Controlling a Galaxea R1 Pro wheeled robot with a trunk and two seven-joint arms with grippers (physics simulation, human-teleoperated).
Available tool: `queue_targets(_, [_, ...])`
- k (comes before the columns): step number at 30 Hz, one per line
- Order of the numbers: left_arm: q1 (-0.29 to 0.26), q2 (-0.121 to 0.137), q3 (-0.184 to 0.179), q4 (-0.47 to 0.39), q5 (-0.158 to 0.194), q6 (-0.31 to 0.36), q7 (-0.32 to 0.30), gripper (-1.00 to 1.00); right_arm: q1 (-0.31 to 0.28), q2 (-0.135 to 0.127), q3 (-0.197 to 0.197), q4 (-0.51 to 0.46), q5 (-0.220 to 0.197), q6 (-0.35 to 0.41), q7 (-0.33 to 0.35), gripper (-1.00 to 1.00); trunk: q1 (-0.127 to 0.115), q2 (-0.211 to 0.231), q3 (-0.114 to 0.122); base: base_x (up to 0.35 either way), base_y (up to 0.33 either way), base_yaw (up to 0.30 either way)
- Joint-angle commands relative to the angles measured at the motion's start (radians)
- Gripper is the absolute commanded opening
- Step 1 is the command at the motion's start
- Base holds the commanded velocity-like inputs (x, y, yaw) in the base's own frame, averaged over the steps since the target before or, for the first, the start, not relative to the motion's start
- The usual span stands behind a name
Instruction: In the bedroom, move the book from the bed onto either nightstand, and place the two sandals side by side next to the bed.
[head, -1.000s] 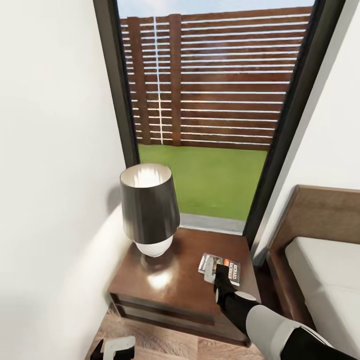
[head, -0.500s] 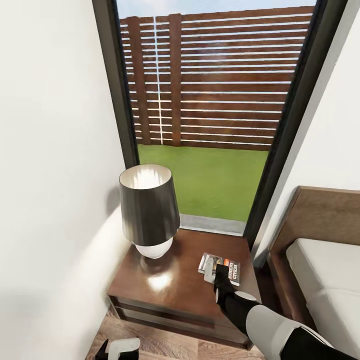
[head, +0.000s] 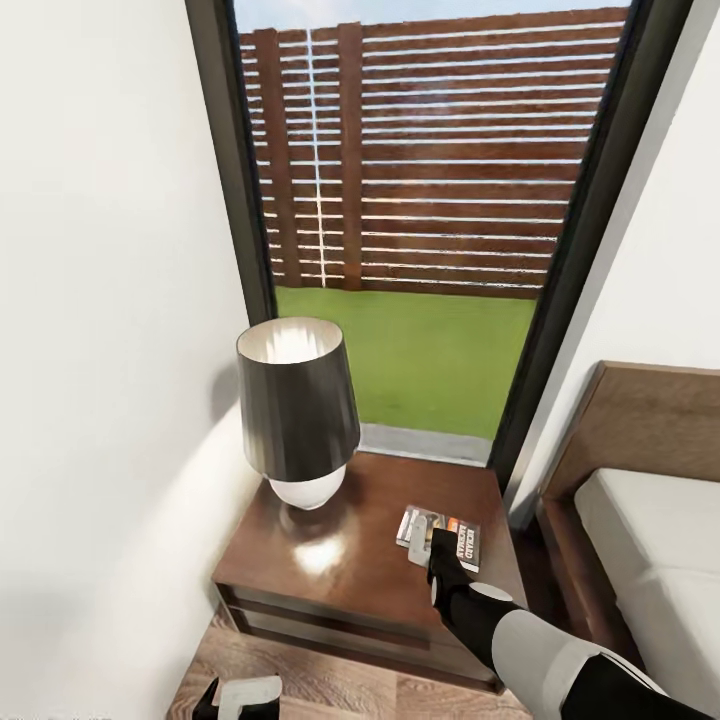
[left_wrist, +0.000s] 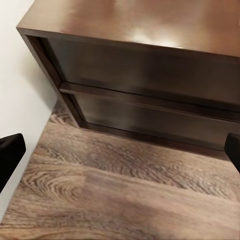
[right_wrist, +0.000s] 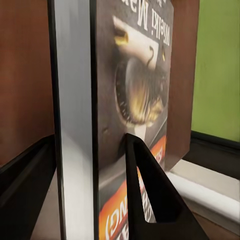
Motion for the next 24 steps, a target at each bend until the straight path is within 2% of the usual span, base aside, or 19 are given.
queue_targets(1, [0.0,0.0,-0.002,0.0,0.004,-0.003,0.005,1.0,-0.001,0.0,0.006,-0.001,0.006,0.007,-0.001,-1.0,0.004,-0.008,-0.004,0.0,0.0,0.0])
queue_targets(24, [0.0,0.0,-0.001,0.0,0.004,-0.003,0.005,1.0,-0.001,0.0,0.006,0.004,0.006,-0.008,0.0,-1.0,0.092,-0.169,-0.076,0.0,0.0,0.0])
